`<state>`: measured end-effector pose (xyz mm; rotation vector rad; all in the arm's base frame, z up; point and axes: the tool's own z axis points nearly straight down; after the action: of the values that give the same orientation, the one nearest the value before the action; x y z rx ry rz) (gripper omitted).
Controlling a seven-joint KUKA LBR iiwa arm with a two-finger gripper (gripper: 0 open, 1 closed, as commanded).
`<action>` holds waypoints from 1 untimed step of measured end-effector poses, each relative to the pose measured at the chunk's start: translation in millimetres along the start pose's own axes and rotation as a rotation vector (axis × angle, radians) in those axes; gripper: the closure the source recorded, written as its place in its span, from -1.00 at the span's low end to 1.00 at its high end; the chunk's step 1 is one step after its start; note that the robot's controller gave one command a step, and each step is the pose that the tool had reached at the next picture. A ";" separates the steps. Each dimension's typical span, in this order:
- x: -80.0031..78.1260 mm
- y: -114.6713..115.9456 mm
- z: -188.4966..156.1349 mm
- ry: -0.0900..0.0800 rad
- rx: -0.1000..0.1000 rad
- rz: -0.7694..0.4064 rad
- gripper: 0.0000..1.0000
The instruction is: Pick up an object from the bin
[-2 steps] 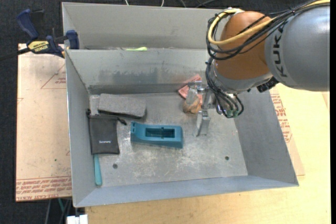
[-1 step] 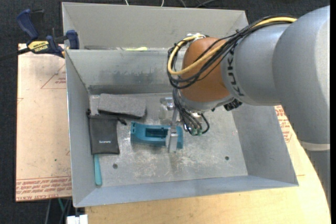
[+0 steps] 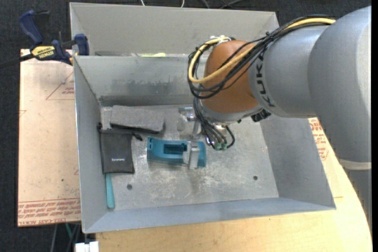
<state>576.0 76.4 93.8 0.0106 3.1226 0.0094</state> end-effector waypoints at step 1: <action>42.3 52.4 22.5 0.028 0.007 0.076 -1.00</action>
Offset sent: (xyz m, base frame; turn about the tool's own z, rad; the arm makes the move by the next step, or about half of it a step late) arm -0.0356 0.0343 -0.0238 0.0152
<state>534.5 129.3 70.9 0.1297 3.1481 -0.0007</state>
